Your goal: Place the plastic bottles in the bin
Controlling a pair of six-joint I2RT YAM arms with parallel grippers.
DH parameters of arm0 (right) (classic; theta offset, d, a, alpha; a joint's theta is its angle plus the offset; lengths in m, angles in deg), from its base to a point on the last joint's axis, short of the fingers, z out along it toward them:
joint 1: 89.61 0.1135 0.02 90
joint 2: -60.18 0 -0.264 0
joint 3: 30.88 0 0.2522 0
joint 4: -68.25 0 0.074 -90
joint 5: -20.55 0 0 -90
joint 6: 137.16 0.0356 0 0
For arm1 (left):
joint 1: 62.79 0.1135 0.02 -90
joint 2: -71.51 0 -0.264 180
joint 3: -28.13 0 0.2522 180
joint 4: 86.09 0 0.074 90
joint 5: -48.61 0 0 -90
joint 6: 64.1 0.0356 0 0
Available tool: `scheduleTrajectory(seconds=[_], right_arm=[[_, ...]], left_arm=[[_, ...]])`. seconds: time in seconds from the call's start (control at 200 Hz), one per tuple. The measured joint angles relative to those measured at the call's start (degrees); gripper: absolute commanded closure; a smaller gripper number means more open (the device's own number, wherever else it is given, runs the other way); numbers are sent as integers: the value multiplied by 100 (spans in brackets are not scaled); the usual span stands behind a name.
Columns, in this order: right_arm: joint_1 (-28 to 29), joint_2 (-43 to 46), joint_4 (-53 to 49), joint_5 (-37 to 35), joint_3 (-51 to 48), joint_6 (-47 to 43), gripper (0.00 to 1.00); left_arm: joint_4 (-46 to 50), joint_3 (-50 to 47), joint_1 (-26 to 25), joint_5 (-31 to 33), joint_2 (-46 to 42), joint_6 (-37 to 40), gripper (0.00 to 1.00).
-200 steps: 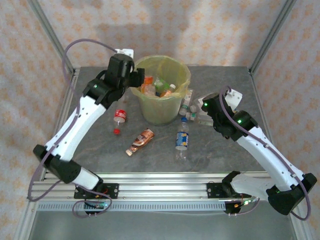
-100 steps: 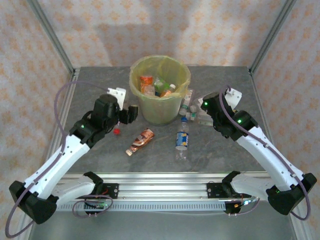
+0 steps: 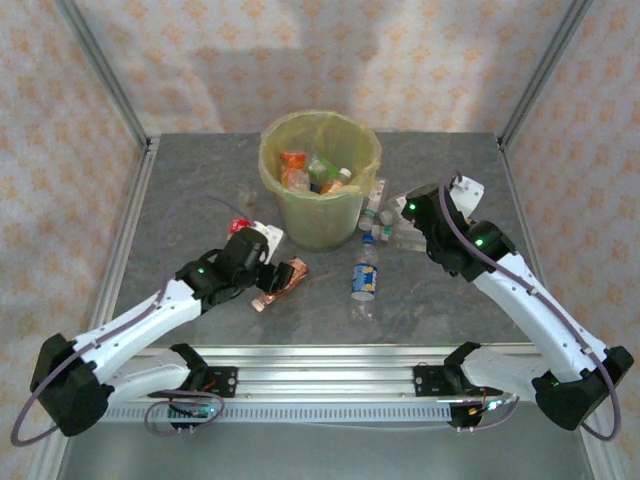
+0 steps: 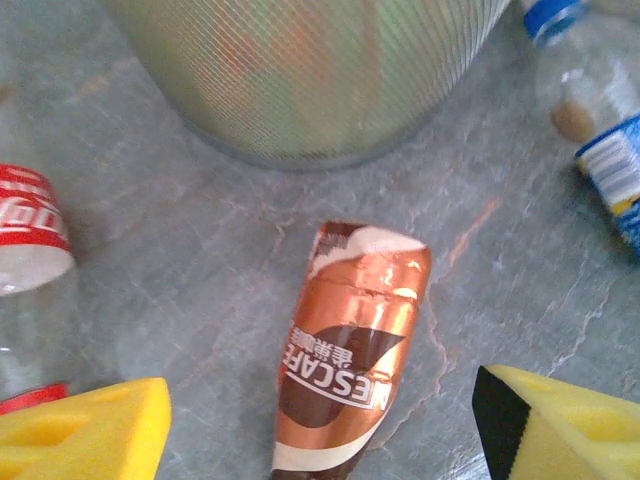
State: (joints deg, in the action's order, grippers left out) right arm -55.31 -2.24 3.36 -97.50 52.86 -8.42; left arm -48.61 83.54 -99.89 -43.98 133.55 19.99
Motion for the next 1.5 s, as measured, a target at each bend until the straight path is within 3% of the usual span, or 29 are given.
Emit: scheduleTrajectory(seconds=[0.245, 0.565, 0.806, 1.131, 1.496], right_arm=[[0, 0, -4, 0, 0, 0, 1], [-2, -2, -2, 9, 0, -2, 1], [-2, -87, -2, 66, 0, -28, 1], [-2, -92, -2, 85, 0, -44, 1], [-37, -92, 0, 85, 0, -44, 1]], left_arm=[[-348, -142, -267, 168, 935, -4, 19], [-533, -142, -267, 774, 1364, -136, 19], [-640, -142, -280, 890, 1711, -197, 21], [-723, -120, -332, 1207, 2074, -614, 36], [-704, 92, -332, 1864, 2409, -1261, 43]])
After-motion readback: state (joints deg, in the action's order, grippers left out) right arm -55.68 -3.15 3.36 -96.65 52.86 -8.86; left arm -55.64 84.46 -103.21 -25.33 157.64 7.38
